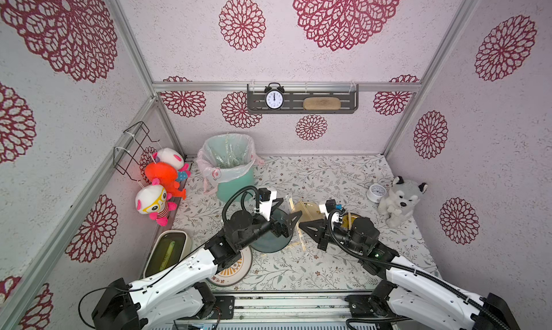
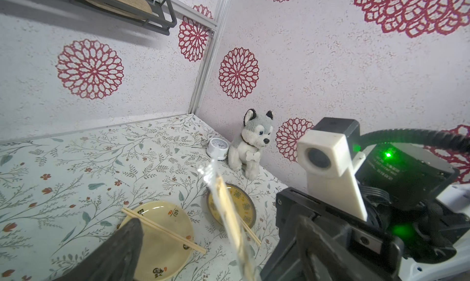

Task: Remove the packaging of disposable chopsticks
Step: Pick up the disposable chopsticks from the center of the board.

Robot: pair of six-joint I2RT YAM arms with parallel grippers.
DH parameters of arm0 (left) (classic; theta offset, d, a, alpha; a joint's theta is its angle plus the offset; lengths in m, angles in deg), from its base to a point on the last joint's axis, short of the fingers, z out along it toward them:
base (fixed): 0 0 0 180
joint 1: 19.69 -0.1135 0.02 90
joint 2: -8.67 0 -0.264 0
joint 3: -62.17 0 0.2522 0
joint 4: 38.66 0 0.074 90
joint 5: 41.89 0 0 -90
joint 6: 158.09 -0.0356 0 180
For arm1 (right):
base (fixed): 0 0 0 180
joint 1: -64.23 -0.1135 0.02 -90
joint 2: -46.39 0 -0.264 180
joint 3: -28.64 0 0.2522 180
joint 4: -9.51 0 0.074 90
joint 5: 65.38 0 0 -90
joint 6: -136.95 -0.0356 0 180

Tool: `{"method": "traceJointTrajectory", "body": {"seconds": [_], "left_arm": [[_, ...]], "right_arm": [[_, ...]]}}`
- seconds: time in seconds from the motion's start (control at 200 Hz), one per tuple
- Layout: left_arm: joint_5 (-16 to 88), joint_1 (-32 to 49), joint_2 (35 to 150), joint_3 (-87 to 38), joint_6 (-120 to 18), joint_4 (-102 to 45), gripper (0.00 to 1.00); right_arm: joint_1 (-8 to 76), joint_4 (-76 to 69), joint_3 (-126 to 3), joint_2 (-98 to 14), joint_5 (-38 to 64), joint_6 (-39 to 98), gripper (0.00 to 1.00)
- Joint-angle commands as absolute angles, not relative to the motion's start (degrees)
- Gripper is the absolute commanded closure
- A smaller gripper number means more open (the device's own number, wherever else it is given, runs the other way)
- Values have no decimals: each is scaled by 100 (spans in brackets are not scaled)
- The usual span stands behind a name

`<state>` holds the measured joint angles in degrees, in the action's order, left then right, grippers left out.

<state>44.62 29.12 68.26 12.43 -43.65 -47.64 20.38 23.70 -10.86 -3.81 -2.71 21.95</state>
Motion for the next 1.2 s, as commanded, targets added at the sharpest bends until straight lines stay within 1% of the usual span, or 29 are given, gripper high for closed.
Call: {"method": "traceJointTrajectory", "body": {"seconds": [0.0, 0.015, 0.035, 0.075, 0.125, 0.28, 0.365, 0.48, 0.52, 0.676, 0.706, 0.721, 0.726, 0.746, 0.751, 0.756, 0.761, 0.771, 0.786, 0.806, 0.821, 0.861, 0.951, 0.986, 1.106, 1.196], "left_arm": [[4064, 2864, 6798, 1373, -4445, -5457, 40], [4001, 2865, 6794, 1374, -4433, -5499, 46], [3945, 2865, 6791, 1377, -4424, -5540, 52], [3897, 2865, 6783, 1365, -4395, -5553, 54], [3839, 2863, 6758, 1360, -4388, -5556, 63], [3595, 2865, 6837, 1460, -4350, -5905, 64], [3518, 2864, 6904, 1485, -4299, -6081, 72], [3470, 2860, 6888, 1353, -4313, -5864, 89], [3483, 2864, 6866, 1335, -4307, -5855, 100], [3288, 2842, 6686, 1334, -4387, -5795, 100], [3257, 2826, 6641, 1329, -4401, -5765, 100], [3225, 2806, 6612, 1333, -4395, -5756, 100], [3218, 2800, 6605, 1334, -4393, -5754, 100], [3174, 2767, 6575, 1334, -4378, -5750, 100], [3174, 2763, 6569, 1334, -4381, -5746, 100], [3153, 2752, 6561, 1330, -4373, -5740, 100], [3134, 2743, 6553, 1328, -4370, -5732, 100], [3097, 2720, 6542, 1326, -4360, -5718, 100], [3044, 2687, 6516, 1319, -4349, -5708, 100], [2942, 2636, 6481, 1313, -4328, -5696, 100], [2868, 2589, 6463, 1309, -4309, -5691, 100], [2609, 2451, 6410, 1304, -4255, -5720, 100], [1844, 2135, 6391, 1247, -4075, -5862, 100], [1508, 2061, 6420, 1193, -4024, -5889, 100], [909, 1998, 6523, 965, -4067, -5922, 100], [811, 1954, 6571, 791, -4116, -5782, 100]], "right_arm": [[1968, 2934, -1171, -369, -579, 2310, 100], [1960, 2941, -1174, -371, -571, 2313, 100], [1952, 2949, -1175, -370, -577, 2309, 100], [1943, 2943, -1176, -360, -565, 2320, 100], [1941, 2933, -1171, -352, -542, 2330, 100], [1937, 2911, -1175, -440, -552, 2348, 100], [1932, 2959, -1149, -503, -551, 2327, 100], [1924, 2995, -1166, -570, -554, 2328, 100], [1919, 3041, -1157, -591, -571, 2316, 100], [1906, 3166, -1158, -656, -692, 2324, 100], [1908, 3179, -1157, -652, -735, 2342, 87], [1906, 3179, -1157, -649, -756, 2366, 78], [1906, 3179, -1157, -642, -764, 2375, 77], [1910, 3168, -1167, -638, -792, 2415, 61], [1913, 3160, -1167, -632, -795, 2421, 59], [1914, 3148, -1171, -629, -801, 2429, 54], [1910, 3132, -1177, -627, -804, 2441, 52], [1911, 3106, -1182, -626, -813, 2461, 44], [1921, 3056, -1196, -621, -813, 2496, 35], [1914, 2988, -1208, -610, -817, 2546, 27], [1914, 2941, -1216, -596, -816, 2592, 23], [1907, 2812, -1236, -560, -849, 2724, 19], [1910, 2802, -1193, -461, -990, 2985, 19], [1912, 2833, -1167, -429, -1075, 3123, 21], [1915, 2934, -1209, -487, -1395, 3391, 28], [1919, 3026, -1296, -705, -1607, 3434, 28]]}}
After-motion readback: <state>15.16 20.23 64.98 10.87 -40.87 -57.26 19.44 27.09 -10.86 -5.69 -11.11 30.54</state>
